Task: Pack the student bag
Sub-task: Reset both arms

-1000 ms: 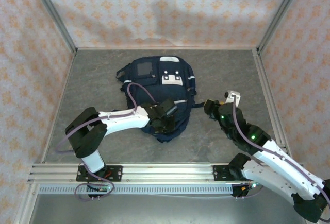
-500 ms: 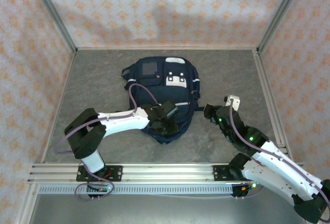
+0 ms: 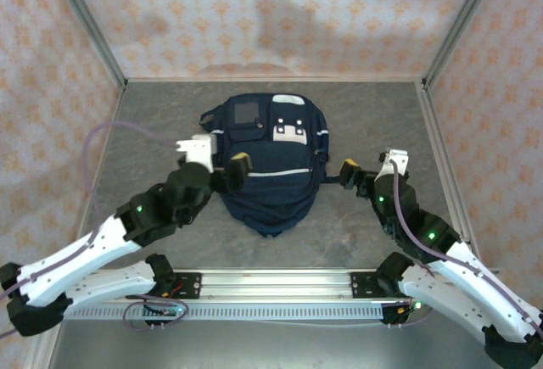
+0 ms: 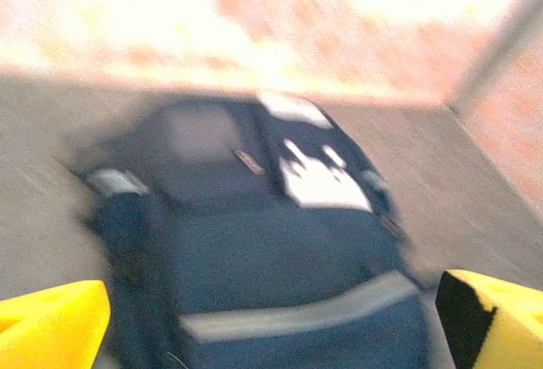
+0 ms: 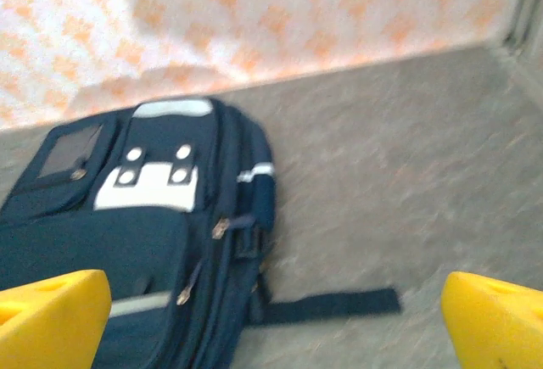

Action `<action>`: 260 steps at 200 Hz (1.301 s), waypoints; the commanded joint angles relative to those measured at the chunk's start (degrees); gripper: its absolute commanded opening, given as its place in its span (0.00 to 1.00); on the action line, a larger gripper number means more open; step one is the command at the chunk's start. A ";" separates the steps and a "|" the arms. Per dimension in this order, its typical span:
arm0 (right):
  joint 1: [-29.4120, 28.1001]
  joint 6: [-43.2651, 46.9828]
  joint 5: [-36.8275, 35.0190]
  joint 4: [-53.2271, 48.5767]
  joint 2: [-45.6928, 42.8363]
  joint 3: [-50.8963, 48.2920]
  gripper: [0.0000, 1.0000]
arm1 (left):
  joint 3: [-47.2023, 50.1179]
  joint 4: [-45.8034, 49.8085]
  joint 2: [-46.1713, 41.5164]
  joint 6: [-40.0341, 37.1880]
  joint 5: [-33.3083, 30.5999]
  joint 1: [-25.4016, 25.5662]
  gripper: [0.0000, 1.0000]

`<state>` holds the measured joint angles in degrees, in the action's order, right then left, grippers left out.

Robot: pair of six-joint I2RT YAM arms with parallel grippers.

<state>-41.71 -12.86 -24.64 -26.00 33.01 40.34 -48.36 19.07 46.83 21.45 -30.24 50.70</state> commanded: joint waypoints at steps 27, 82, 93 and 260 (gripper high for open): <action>0.14 27.15 -15.69 30.89 0.09 -10.21 0.99 | 17.69 -21.93 -0.09 -23.94 5.36 -20.61 1.00; 1.55 39.36 -12.07 58.05 9.23 -19.77 1.00 | 24.13 -28.58 8.24 -17.50 8.33 -37.42 1.00; 2.81 40.83 -13.97 59.26 12.26 -19.21 1.00 | 24.43 -29.59 9.98 -19.06 10.52 -39.21 1.00; 37.58 8.74 2.80 46.85 32.95 -16.76 1.00 | 22.67 -57.42 35.64 -24.72 14.59 -42.70 1.00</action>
<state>-4.64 -3.16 -23.03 16.10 64.14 23.68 -21.45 -38.39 81.34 -2.09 -15.11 8.19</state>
